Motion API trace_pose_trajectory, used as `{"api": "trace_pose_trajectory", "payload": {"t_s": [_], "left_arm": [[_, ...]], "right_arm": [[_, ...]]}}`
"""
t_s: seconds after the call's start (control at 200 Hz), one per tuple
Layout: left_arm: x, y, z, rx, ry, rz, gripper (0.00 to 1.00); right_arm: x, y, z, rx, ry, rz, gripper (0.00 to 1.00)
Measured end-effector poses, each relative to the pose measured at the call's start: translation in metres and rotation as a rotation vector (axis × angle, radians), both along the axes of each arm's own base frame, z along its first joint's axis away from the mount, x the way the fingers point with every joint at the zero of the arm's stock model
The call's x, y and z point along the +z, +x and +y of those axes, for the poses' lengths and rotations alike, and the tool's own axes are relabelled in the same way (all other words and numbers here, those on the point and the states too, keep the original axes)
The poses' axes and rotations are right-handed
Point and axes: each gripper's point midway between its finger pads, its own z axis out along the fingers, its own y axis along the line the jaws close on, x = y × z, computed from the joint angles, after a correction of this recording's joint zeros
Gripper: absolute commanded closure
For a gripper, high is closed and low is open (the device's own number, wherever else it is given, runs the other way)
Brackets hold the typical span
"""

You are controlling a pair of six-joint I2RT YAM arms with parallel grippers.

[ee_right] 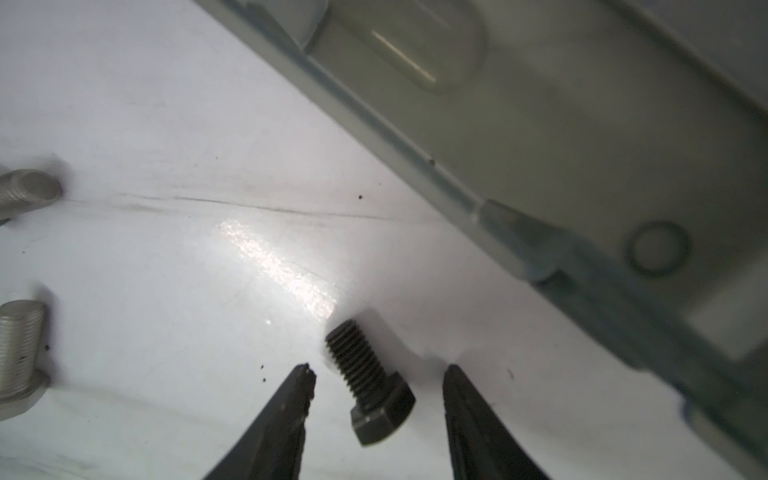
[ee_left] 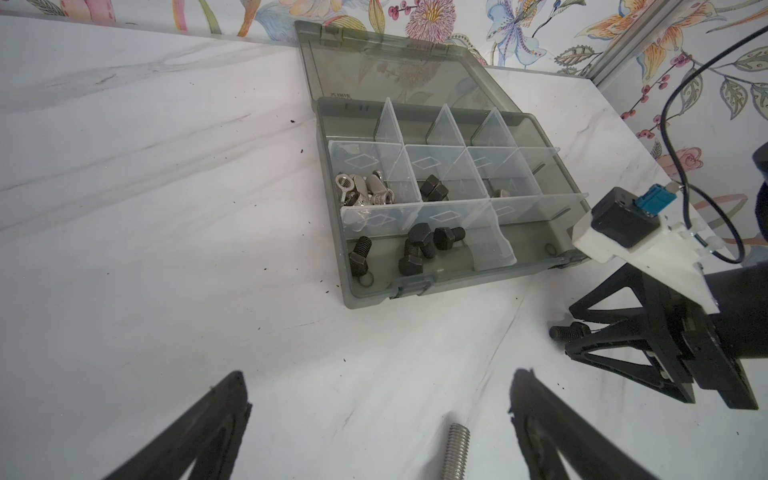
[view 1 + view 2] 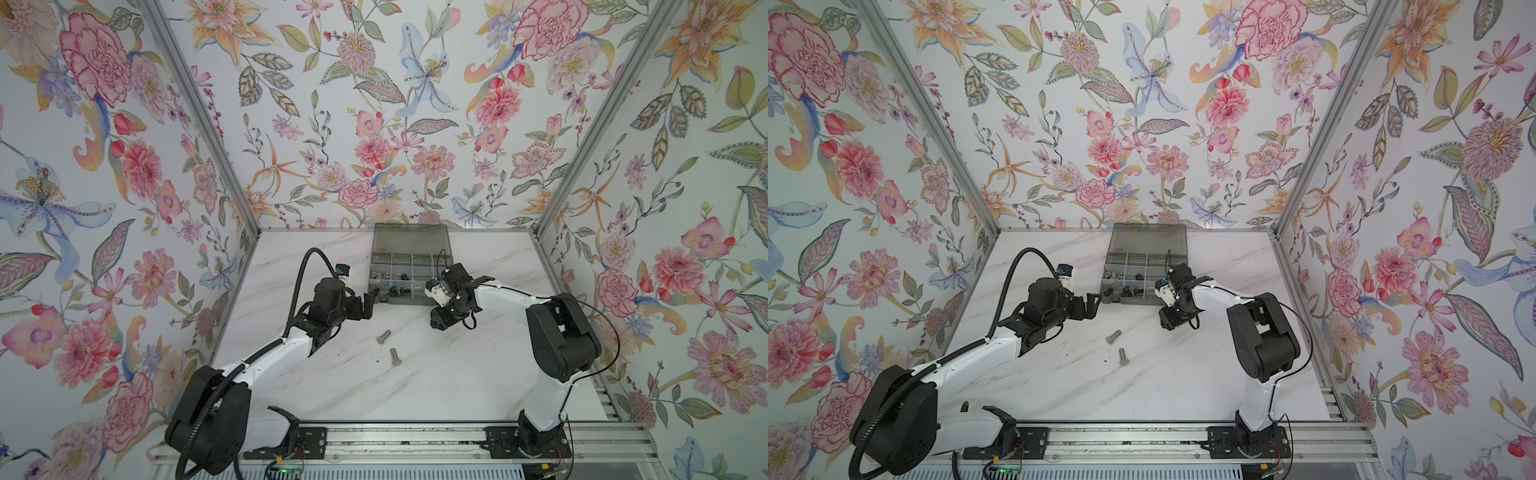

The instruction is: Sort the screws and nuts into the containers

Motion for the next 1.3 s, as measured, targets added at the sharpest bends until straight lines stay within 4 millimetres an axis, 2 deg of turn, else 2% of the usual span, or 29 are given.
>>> {"api": "trace_pose_trajectory", "payload": {"t_s": [0.27, 0.515, 0.736, 0.891, 0.971, 1.076, 1.301], "left_arm": [[0.000, 0.000, 0.000, 0.000, 0.000, 0.000, 0.01], [0.000, 0.000, 0.000, 0.000, 0.000, 0.001, 0.01], [-0.001, 0.000, 0.000, -0.002, 0.000, 0.002, 0.01], [-0.001, 0.000, -0.001, -0.003, 0.000, 0.003, 0.01], [-0.001, 0.000, -0.001, -0.005, -0.001, 0.005, 0.01], [-0.004, -0.001, -0.002, -0.012, -0.002, 0.013, 0.01], [-0.005, -0.001, -0.003, -0.015, -0.003, 0.017, 0.01]], "right_arm": [[-0.002, -0.001, 0.001, 0.003, 0.002, 0.006, 0.49], [-0.003, -0.004, 0.004, 0.011, 0.008, 0.015, 0.60], [-0.003, -0.006, 0.005, 0.005, 0.016, 0.018, 0.64], [-0.004, -0.008, 0.005, -0.005, 0.024, 0.025, 0.72], [-0.004, -0.008, 0.005, -0.017, 0.028, 0.030, 0.81], [-0.003, -0.009, 0.007, -0.030, 0.038, 0.040, 0.88], [-0.003, -0.013, 0.010, -0.050, 0.062, 0.069, 0.93]]}}
